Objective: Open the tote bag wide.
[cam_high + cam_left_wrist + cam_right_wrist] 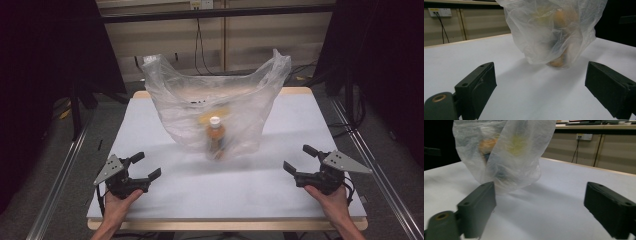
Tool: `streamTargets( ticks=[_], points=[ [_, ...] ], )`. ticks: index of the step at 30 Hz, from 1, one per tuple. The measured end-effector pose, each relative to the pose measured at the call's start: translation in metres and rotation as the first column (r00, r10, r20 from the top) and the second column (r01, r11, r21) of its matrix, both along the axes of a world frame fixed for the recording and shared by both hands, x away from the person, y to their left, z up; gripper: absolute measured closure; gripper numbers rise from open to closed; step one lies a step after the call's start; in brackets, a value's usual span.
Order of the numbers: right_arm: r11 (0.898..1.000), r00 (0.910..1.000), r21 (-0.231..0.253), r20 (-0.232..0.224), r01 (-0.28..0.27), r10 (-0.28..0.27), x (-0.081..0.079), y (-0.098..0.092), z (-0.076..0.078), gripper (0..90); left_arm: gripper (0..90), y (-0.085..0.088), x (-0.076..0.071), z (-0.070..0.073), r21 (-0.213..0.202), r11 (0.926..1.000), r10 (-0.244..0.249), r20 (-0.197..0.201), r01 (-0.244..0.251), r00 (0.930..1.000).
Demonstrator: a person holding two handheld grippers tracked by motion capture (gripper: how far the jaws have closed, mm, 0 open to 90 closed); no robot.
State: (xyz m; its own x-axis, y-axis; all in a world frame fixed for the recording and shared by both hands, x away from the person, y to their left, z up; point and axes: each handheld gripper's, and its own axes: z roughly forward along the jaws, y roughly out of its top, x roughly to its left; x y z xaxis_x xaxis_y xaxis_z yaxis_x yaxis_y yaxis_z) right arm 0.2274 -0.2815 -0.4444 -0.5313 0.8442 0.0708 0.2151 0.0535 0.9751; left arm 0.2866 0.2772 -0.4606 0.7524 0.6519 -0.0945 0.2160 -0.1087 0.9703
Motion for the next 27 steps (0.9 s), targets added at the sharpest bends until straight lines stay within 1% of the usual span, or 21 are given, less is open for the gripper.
streamTargets(
  ticks=[2,4,5,6,7,8,9,10,11,13,15,16,17,18,19,20,22,23,25,26,27],
  points=[
    [1.0,1.0,-0.007,-0.008,-0.004,0.004,0.0,0.001,0.0,13.9,12.4,0.0,0.0,0.001,0.029,0.9996,-0.002,-0.007,0.002,1.0],
    [1.0,0.9999,-0.019,-0.007,-0.012,0.012,0.001,0.002,0.001,19.2,15.5,-0.003,-0.002,0.004,0.035,0.9991,-0.023,-0.016,0.023,0.9996],
    [1.0,0.9999,-0.019,-0.007,-0.012,0.012,0.001,0.002,0.001,19.2,16.4,-0.003,-0.002,0.004,0.035,0.9991,-0.023,-0.016,0.023,0.9996],
    [1.0,0.9997,-0.003,-0.018,-0.013,0.013,0.001,0.003,0.002,20.7,16.4,-0.003,-0.002,0.005,0.048,0.9983,-0.033,-0.014,0.033,0.9994],
    [1.0,0.9995,-0.006,-0.022,-0.022,0.022,0.001,0.002,0.002,22.6,19.5,-0.003,-0.002,0.005,0.04,0.9983,-0.042,-0.013,0.043,0.999],
    [0.999,0.9992,0.004,-0.021,-0.033,0.033,0.002,0.002,0.003,29.8,25.2,-0.003,-0.002,0.005,0.042,0.9979,-0.048,-0.021,0.049,0.9986],
    [0.999,0.9983,0.012,-0.034,-0.047,0.047,0.002,0.001,0.004,32.2,27.1,-0.004,-0.002,0.005,0.06,0.9968,-0.052,-0.022,0.053,0.9984],
    [0.999,0.9983,0.014,-0.037,-0.045,0.045,0.002,0.002,0.004,33.5,30.5,-0.005,-0.002,0.005,0.056,0.997,-0.052,-0.025,0.054,0.9983],
    [0.998,0.9975,0.012,-0.034,-0.061,0.061,0.002,0.002,0.005,39.0,34.0,-0.005,-0.002,0.006,0.065,0.9959,-0.061,-0.024,0.063,0.9978],
    [0.996,0.9954,0.009,-0.037,-0.088,0.088,0.002,0.003,0.006,44.2,40.0,-0.006,-0.004,0.008,0.06,0.9965,-0.057,-0.016,0.058,0.9982],
    [0.991,0.9892,0.018,-0.058,-0.134,0.135,0.004,0.004,0.007,51.0,45.8,-0.005,-0.004,0.011,0.054,0.9959,-0.072,-0.012,0.072,0.9974],
    [0.989,0.9864,0.018,-0.075,-0.146,0.146,0.004,0.005,0.008,54.4,47.9,-0.005,-0.004,0.012,0.043,0.9952,-0.087,-0.017,0.088,0.9961],
    [0.986,0.982,0.016,-0.088,-0.166,0.167,0.005,0.006,0.008,57.3,50.4,-0.006,-0.004,0.014,0.021,0.9928,-0.117,-0.036,0.118,0.9925],
    [0.985,0.9803,0.016,-0.091,-0.174,0.175,0.005,0.007,0.008,59.7,53.7,-0.006,-0.004,0.014,0.021,0.9928,-0.117,-0.036,0.118,0.9925],
    [0.985,0.9803,0.016,-0.091,-0.174,0.175,0.005,0.007,0.008,59.7,53.7,-0.007,-0.003,0.015,0.028,0.9919,-0.123,-0.049,0.124,0.9913],
    [0.982,0.9765,0.018,-0.101,-0.19,0.191,0.006,0.008,0.009,65.8,59.3,-0.008,-0.004,0.016,0.036,0.9916,-0.122,-0.056,0.124,0.991],
    [0.98,0.9751,0.023,-0.1,-0.197,0.198,0.007,0.009,0.01,67.5,61.1,-0.011,-0.005,0.017,0.046,0.9894,-0.134,-0.065,0.138,0.9888],
    [0.977,0.9707,0.039,-0.109,-0.211,0.214,0.009,0.01,0.012,72.9,65.7,-0.012,-0.005,0.019,0.063,0.9877,-0.139,-0.063,0.143,0.9882],
    [0.971,0.9644,0.038,-0.118,-0.234,0.237,0.012,0.013,0.014,78.6,69.1,-0.015,-0.007,0.021,0.054,0.9889,-0.133,-0.089,0.138,0.9871],
    [0.968,0.96,0.036,-0.121,-0.25,0.253,0.013,0.014,0.016,80.8,71.2,-0.015,-0.006,0.023,0.076,0.9861,-0.14,-0.091,0.147,0.9859],
    [0.965,0.9566,0.042,-0.128,-0.259,0.262,0.014,0.016,0.017,83.0,73.4,-0.016,-0.006,0.025,0.079,0.9835,-0.154,-0.105,0.163,0.9824]
  ],
)
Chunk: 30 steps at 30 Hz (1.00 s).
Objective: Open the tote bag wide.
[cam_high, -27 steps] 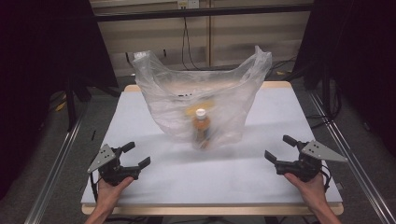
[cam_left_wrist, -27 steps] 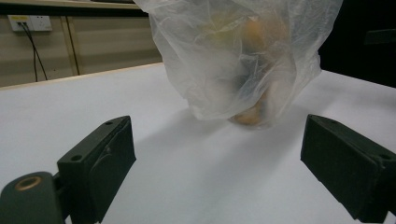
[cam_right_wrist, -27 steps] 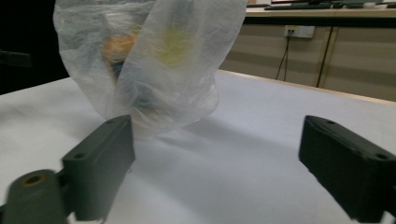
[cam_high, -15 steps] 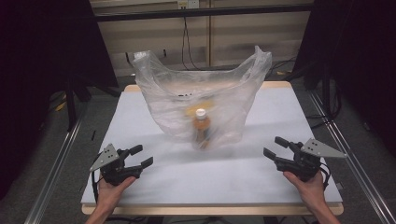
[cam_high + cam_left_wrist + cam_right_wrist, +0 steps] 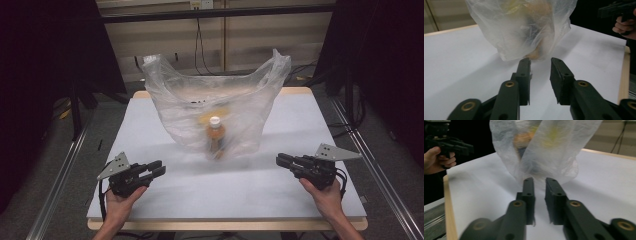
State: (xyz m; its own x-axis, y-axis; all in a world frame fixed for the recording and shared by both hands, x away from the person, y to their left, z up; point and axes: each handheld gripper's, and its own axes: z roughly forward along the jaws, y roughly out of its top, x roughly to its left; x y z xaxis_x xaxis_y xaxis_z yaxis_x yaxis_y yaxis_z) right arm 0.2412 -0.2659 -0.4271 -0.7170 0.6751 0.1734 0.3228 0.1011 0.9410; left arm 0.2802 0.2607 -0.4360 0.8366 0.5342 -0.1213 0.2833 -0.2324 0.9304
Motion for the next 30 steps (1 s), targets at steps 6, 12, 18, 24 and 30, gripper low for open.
streamTargets(
  ticks=[6,12,18,24,30],
  points=[
    [0.999,0.9989,-0.006,-0.014,-0.045,0.044,0.004,0.01,0.011,90.0,85.3,-0.004,-0.001,0.009,-0.041,0.9982,-0.042,-0.001,0.042,0.9991],
    [0.997,0.9967,0.013,-0.022,-0.078,0.078,0.013,0.02,0.021,90.0,90.0,-0.012,0.001,0.016,-0.026,0.9968,-0.075,0.024,0.076,0.9969],
    [0.991,0.9916,0.024,-0.005,-0.129,0.129,0.024,0.034,0.035,90.0,90.0,-0.019,0.006,0.027,-0.05,0.9955,-0.08,0.012,0.08,0.9967],
    [0.991,0.9913,0.021,0.015,-0.131,0.131,0.032,0.04,0.048,90.0,90.0,-0.023,0.016,0.036,-0.065,0.9945,-0.081,0.019,0.082,0.9965],
    [0.992,0.9916,0.025,0.03,-0.127,0.126,0.038,0.043,0.06,90.0,90.0,-0.027,0.028,0.04,-0.088,0.993,-0.079,0.006,0.079,0.9969]
  ],
)
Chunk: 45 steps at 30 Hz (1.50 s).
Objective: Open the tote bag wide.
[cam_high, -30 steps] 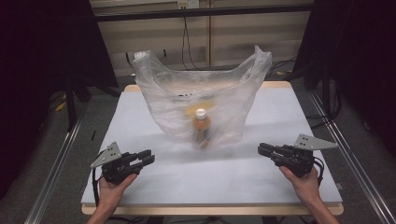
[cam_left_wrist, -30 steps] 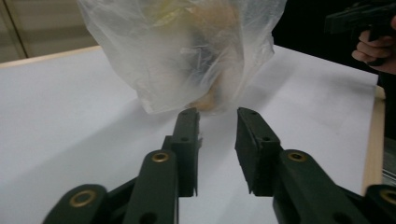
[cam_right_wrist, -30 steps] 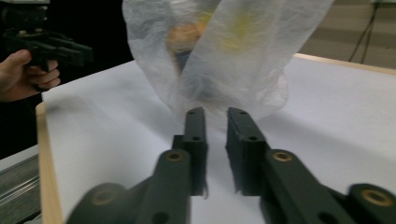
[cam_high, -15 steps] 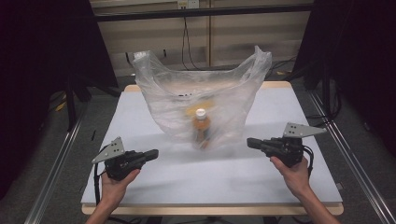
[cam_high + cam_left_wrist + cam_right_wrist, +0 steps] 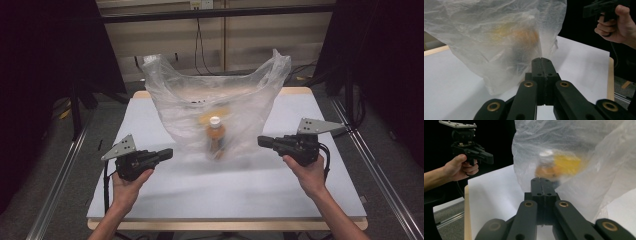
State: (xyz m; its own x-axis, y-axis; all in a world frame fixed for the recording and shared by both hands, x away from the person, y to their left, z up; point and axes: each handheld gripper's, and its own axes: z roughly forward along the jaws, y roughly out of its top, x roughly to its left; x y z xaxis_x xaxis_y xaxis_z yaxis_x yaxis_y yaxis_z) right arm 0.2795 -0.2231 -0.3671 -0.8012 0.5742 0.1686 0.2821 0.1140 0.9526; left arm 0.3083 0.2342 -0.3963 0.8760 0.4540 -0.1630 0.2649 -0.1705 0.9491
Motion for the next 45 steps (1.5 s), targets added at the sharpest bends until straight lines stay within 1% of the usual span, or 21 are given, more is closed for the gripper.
streamTargets(
  ticks=[1,4,8,9,10,11,13,14,15,16,17,18,22,27,30,33,38,41,43,44,45],
  points=[
    [1.0,1.0,0.003,0.005,0.005,-0.005,0.003,0.001,0.005,90.0,90.0,-0.001,0.001,0.001,0.004,0.9999,0.014,-0.002,-0.014,0.9999],
    [1.0,0.9999,0.005,0.012,0.001,-0.001,0.006,0.003,0.011,90.0,90.0,-0.004,0.005,0.006,0.015,0.9998,0.014,0.014,-0.014,0.9998],
    [1.0,0.9996,-0.015,0.028,0.001,-0.001,0.013,0.009,0.025,90.0,90.0,-0.009,0.011,0.014,0.014,0.9999,0.005,0.033,-0.005,0.9995],
    [1.0,0.9996,-0.015,0.028,0.001,-0.001,0.013,0.009,0.025,90.0,90.0,-0.01,0.012,0.017,0.014,0.9998,0.01,0.038,-0.01,0.9992],
    [1.0,0.9992,-0.015,0.039,0.005,-0.004,0.015,0.011,0.03,90.0,90.0,-0.01,0.013,0.02,0.007,1.0,0.007,0.045,-0.007,0.999],
    [1.0,0.9992,-0.015,0.039,0.005,-0.004,0.015,0.011,0.03,90.0,90.0,-0.011,0.014,0.023,-0.003,1.0,0.004,0.044,-0.004,0.999],
    [1.0,0.9983,-0.005,0.058,0.009,-0.009,0.017,0.014,0.039,90.0,90.0,-0.015,0.018,0.031,-0.007,1.0,-0.005,0.059,0.006,0.9983],
    [1.0,0.9983,-0.005,0.058,0.009,-0.009,0.017,0.014,0.039,90.0,90.0,-0.015,0.018,0.031,-0.007,1.0,-0.005,0.059,0.006,0.9983],
    [1.0,0.9969,0.0,0.073,0.028,-0.028,0.019,0.017,0.046,90.0,90.0,-0.017,0.019,0.034,-0.008,1.0,-0.005,0.059,0.006,0.9982],
    [1.0,0.9971,0.009,0.073,0.021,-0.021,0.021,0.018,0.049,90.0,90.0,-0.018,0.02,0.037,-0.012,0.9999,-0.007,0.07,0.008,0.9975],
    [1.0,0.9971,0.009,0.073,0.021,-0.021,0.021,0.018,0.049,90.0,90.0,-0.02,0.021,0.039,-0.024,0.9997,-0.008,0.067,0.01,0.9977],
    [1.0,0.9965,0.007,0.081,0.017,-0.018,0.022,0.02,0.051,90.0,90.0,-0.021,0.023,0.042,-0.028,0.9995,-0.013,0.079,0.016,0.9968],
    [1.0,0.996,0.012,0.089,-0.002,0.001,0.028,0.028,0.061,90.0,90.0,-0.027,0.026,0.052,-0.049,0.9986,-0.014,0.091,0.019,0.9957],
    [1.0,0.9952,0.025,0.097,0.003,-0.005,0.035,0.035,0.074,90.0,90.0,-0.032,0.032,0.065,-0.045,0.9986,-0.021,0.116,0.026,0.993],
    [1.0,0.995,0.023,0.099,0.011,-0.014,0.04,0.037,0.077,90.0,90.0,-0.036,0.038,0.072,-0.04,0.999,-0.013,0.121,0.018,0.9925],
    [0.999,0.9946,0.027,0.102,0.018,-0.021,0.049,0.04,0.084,90.0,90.0,-0.039,0.044,0.073,-0.062,0.9977,-0.019,0.12,0.027,0.9926],
    [0.999,0.9945,0.027,0.097,0.037,-0.04,0.061,0.044,0.089,90.0,90.0,-0.046,0.052,0.078,-0.066,0.9974,-0.023,0.122,0.031,0.9922],
    [0.999,0.9942,0.026,0.096,0.045,-0.048,0.066,0.045,0.091,90.0,90.0,-0.047,0.054,0.083,-0.061,0.9976,-0.024,0.132,0.032,0.991],
    [0.998,0.9943,0.026,0.091,0.054,-0.056,0.069,0.047,0.091,90.0,90.0,-0.049,0.057,0.087,-0.07,0.9969,-0.026,0.144,0.037,0.9892],
    [0.998,0.994,0.022,0.091,0.059,-0.061,0.071,0.048,0.089,90.0,90.0,-0.05,0.058,0.089,-0.063,0.9974,-0.026,0.147,0.036,0.9888],
    [0.998,0.9945,0.011,0.078,0.069,-0.07,0.076,0.049,0.087,90.0,90.0,-0.053,0.061,0.093,-0.06,0.9975,-0.029,0.147,0.038,0.9888]
  ],
)
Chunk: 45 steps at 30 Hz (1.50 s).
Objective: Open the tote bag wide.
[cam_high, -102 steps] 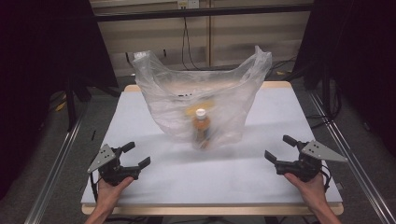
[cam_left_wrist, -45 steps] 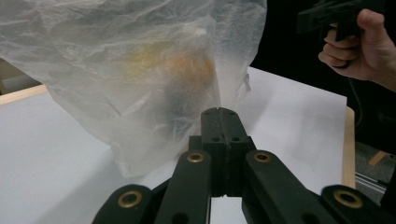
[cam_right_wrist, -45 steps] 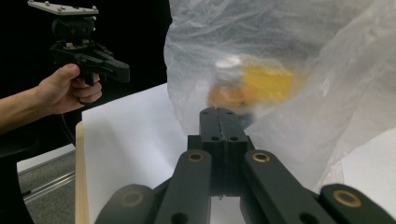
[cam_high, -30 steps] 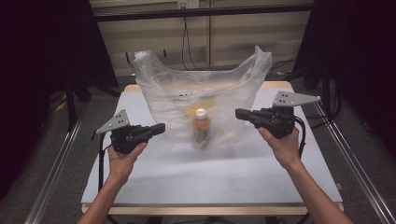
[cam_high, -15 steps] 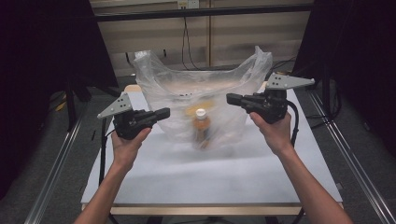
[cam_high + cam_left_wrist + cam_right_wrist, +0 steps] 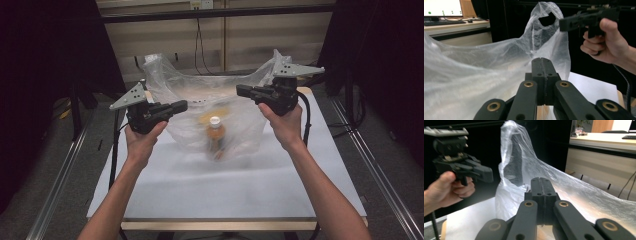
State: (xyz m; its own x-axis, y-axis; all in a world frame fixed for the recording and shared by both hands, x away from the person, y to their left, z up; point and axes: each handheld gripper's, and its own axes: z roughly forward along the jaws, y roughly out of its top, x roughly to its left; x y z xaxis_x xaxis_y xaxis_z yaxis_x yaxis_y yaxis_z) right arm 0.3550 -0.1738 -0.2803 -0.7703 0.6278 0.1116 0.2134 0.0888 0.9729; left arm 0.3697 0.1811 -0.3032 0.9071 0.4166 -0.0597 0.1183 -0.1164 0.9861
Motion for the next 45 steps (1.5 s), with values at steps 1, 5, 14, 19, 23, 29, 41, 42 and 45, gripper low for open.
streamTargets(
  ticks=[1,5,14,19,23,29,41,42,45],
  points=[
    [1.0,1.0,-0.003,-0.004,0.004,-0.004,0.002,0.001,-0.001,90.0,90.0,0.0,0.0,0.0,0.0,1.0,0.0,0.0,0.0,1.0],
    [0.999,0.9998,-0.028,-0.012,0.016,-0.016,0.011,0.007,0.004,90.0,90.0,-0.008,0.008,0.01,0.005,1.0,0.003,0.006,-0.003,1.0],
    [0.992,0.997,-0.109,-0.04,0.061,-0.066,0.035,0.024,0.014,90.0,90.0,-0.034,0.035,0.019,0.062,0.9981,0.01,-0.034,-0.008,0.9994],
    [0.987,0.9905,-0.138,-0.099,0.081,-0.095,0.045,0.03,-0.003,90.0,90.0,-0.045,0.045,0.0,0.1,0.9948,0.021,-0.072,-0.013,0.9972],
    [0.984,0.9856,-0.168,-0.146,0.061,-0.087,0.051,0.037,-0.022,90.0,90.0,-0.054,0.047,-0.013,0.133,0.9911,0.003,-0.093,0.009,0.9957],
    [0.977,0.9772,-0.214,-0.207,0.004,-0.049,0.05,0.046,-0.055,90.0,90.0,-0.06,0.044,-0.024,0.148,0.9885,-0.015,-0.111,0.031,0.9937],
    [0.976,0.968,-0.209,-0.251,-0.066,0.012,0.028,0.045,-0.083,90.0,90.0,-0.066,0.04,-0.042,0.159,0.9858,-0.033,-0.128,0.054,0.9912],
    [0.974,0.9686,-0.213,-0.248,-0.071,0.016,0.026,0.045,-0.083,90.0,90.0,-0.066,0.04,-0.043,0.16,0.9856,-0.035,-0.133,0.056,0.9905],
    [0.973,0.9677,-0.214,-0.25,-0.086,0.03,0.02,0.044,-0.083,90.0,90.0,-0.067,0.041,-0.043,0.159,0.9856,-0.037,-0.126,0.057,0.9913]
  ],
)
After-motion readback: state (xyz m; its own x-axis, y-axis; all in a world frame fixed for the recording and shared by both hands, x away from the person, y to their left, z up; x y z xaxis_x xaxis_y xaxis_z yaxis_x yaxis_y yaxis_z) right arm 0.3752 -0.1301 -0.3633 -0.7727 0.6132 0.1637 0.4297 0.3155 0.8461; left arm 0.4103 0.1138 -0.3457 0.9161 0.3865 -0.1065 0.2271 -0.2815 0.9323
